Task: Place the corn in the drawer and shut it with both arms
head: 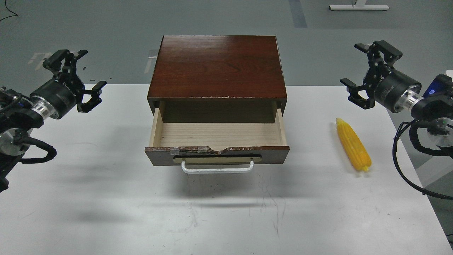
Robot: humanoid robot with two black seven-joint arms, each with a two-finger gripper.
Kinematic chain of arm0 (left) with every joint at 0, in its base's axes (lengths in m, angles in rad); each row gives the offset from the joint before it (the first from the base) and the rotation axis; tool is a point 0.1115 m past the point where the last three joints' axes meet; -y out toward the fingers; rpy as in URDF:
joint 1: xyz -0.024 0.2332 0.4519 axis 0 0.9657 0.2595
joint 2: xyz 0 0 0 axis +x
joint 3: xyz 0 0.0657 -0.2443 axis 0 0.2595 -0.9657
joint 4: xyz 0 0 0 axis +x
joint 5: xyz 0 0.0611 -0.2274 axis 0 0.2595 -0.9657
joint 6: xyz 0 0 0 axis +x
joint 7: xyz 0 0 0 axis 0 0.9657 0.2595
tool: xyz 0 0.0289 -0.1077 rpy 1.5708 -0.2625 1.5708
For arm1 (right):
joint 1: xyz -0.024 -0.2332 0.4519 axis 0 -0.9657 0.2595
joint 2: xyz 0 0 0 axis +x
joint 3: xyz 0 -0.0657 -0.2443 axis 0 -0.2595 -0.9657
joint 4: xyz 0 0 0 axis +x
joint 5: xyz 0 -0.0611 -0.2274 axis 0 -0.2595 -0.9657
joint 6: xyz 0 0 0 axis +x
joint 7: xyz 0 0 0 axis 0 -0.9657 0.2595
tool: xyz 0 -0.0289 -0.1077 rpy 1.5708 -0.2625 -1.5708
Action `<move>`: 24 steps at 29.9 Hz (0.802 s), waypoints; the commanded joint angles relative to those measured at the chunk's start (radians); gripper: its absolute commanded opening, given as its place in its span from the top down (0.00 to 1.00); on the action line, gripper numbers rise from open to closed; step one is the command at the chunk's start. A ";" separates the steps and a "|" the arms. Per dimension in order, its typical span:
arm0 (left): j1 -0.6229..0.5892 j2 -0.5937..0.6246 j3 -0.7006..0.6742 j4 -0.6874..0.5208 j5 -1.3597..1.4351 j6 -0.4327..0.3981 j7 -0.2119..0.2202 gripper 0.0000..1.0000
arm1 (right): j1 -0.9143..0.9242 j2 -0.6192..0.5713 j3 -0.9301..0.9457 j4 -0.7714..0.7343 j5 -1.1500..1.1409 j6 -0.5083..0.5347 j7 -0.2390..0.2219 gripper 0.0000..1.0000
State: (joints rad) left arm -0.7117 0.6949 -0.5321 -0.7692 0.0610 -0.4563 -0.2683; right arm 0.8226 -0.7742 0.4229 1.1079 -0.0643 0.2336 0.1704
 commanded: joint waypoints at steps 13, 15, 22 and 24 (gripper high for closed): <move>0.003 0.000 0.004 0.007 0.002 0.015 0.000 0.02 | 0.010 0.000 -0.015 0.012 -0.109 -0.073 -0.005 0.03; 0.005 0.000 0.006 0.007 0.002 0.016 0.000 0.02 | 0.012 0.000 -0.018 0.013 -0.118 -0.077 -0.005 0.04; 0.014 0.000 0.007 0.007 0.005 0.014 -0.005 0.02 | 0.079 -0.037 -0.211 0.020 -0.835 -0.165 -0.100 0.14; 0.026 -0.001 0.007 0.007 0.007 0.014 -0.006 0.02 | 0.090 -0.043 -0.278 0.041 -0.959 -0.185 -0.115 0.09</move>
State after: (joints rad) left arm -0.6982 0.6946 -0.5246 -0.7624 0.0653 -0.4413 -0.2719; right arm 0.8949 -0.8094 0.2267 1.1277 -0.7744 0.0788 0.0818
